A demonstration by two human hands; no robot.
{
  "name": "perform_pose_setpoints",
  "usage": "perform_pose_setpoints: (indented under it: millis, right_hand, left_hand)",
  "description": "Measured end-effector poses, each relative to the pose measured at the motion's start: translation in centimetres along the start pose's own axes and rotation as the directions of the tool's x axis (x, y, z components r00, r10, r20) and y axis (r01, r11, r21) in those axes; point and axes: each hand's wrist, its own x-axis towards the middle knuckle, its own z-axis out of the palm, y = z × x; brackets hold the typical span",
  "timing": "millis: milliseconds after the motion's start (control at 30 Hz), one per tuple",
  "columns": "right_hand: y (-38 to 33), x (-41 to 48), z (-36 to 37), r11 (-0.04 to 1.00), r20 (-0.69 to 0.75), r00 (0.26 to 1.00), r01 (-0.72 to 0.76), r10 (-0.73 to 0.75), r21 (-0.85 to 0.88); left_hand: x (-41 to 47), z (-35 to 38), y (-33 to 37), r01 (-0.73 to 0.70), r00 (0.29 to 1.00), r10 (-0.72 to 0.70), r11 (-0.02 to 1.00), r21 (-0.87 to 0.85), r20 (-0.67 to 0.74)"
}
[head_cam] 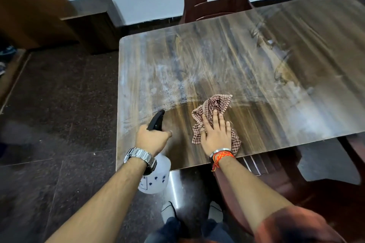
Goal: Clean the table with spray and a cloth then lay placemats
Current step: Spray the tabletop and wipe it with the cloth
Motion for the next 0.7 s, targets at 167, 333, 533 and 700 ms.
perform_pose_setpoints:
  millis: [167,333,533,700]
  right_hand:
    - [-0.3,0.2,0.3,1.000,-0.071,0.997,0.011,-0.011,-0.007]
    - [-1.8,0.5,0.9,0.998,-0.100,0.993,-0.060,0.059,-0.009]
    - [-9.4,1.7,2.7,0.998,-0.091,0.994,0.057,-0.060,-0.033]
    - [-17.6,3.3,5.0,0.993,-0.058,0.992,0.110,-0.112,-0.050]
  left_hand:
    - [1.5,-2.0,-0.3,0.061,0.998,-0.061,0.998,-0.022,-0.029]
    - [3.9,-4.2,-2.1,0.047,0.998,-0.047,0.999,0.006,-0.032]
    - [8.3,-7.6,-4.4,0.124,0.992,-0.124,0.992,-0.034,0.003]
    - [12.8,-12.0,-5.9,0.140,0.989,-0.139,0.990,-0.010,0.060]
